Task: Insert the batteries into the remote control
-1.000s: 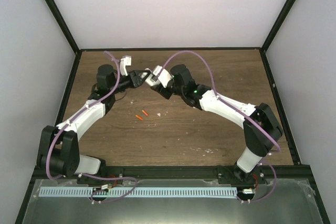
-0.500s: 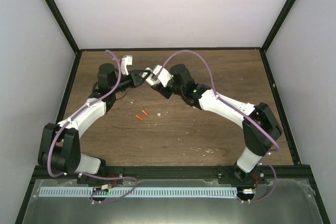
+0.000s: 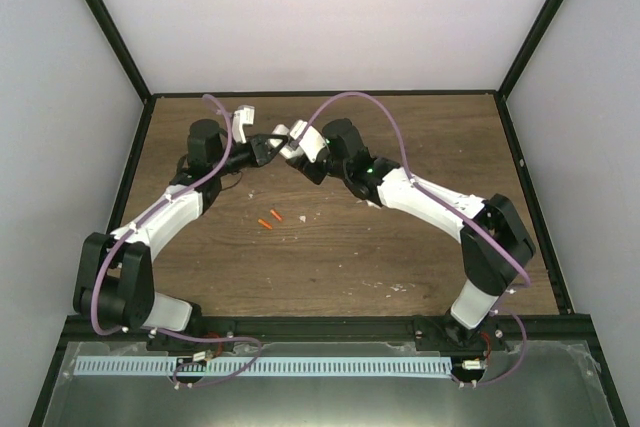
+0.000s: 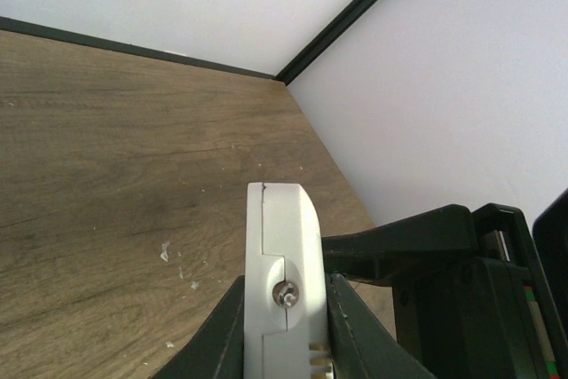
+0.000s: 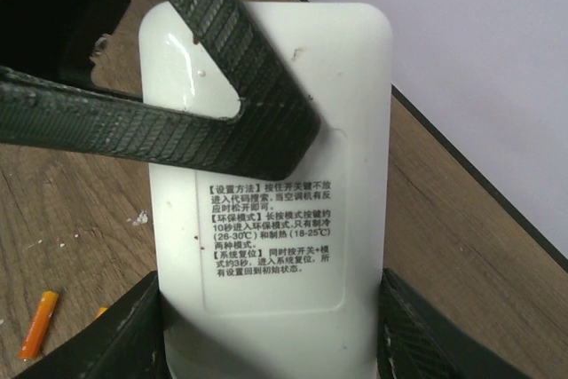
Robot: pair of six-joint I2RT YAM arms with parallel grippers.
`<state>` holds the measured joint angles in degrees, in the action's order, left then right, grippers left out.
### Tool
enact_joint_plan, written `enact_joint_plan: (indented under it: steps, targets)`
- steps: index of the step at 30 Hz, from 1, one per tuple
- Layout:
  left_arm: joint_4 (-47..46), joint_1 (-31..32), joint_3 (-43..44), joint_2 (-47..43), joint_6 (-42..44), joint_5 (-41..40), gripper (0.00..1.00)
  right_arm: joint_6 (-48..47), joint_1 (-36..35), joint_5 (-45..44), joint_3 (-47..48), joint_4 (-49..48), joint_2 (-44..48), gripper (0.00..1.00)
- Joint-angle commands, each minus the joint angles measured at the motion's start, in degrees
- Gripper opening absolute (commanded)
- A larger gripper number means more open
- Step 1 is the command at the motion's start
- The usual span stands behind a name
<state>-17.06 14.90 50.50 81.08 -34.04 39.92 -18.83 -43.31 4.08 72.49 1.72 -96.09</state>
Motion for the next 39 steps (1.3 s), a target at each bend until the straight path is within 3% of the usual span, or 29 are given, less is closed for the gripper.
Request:
enact_joint_plan:
  steps: [1, 5, 10, 16, 19, 23, 26, 32, 39]
  targets:
    - [0.34, 0.4, 1.35, 0.22, 1.59, 0.89, 0.1, -0.55, -0.11, -0.79, 2.34, -0.47, -0.61, 0.15]
    - [0.8, 0.4, 1.43, 0.14, 2.07, 0.4, 0.0, -0.76, -0.04, -0.91, 2.07, 0.24, 0.5, 0.24]
    - [1.0, -0.57, 0.83, -0.13, 2.54, -1.71, 0.0, -1.08, -0.11, -0.87, 0.86, 2.05, 3.08, 0.4]
    - [-10.01, -10.13, -6.75, -1.26, -6.81, -1.42, 0.0, 1.26, -0.11, -1.04, -0.95, 5.44, 4.08, 0.56]
    - [-6.12, -12.87, -7.0, -3.27, -3.07, -2.3, 0.0, 2.89, -0.1, 0.22, -1.44, 6.97, 3.98, 0.66]
    - [-0.36, -14.72, -7.26, -5.88, 0.12, -3.06, 0.0, 4.84, -0.11, 3.05, -1.82, 7.61, 3.73, 0.71]
    - [3.22, -15.77, -7.9, -7.96, 1.48, -4.28, 0.0, 6.81, -0.1, 5.77, 0.5, 10.57, 1.15, 0.66]
    - [10.18, -20.17, -8.67, -13.21, 3.08, -6.89, 0.0, 10.5, -0.69, 9.34, 11.67, 20.35, -9.15, 0.44]
    - [14.5, -27.15, -9.15, -18.22, 2.7, -6.08, 0.0, 10.47, -2.75, 8.88, 21.31, 28.17, -17.44, 0.32]
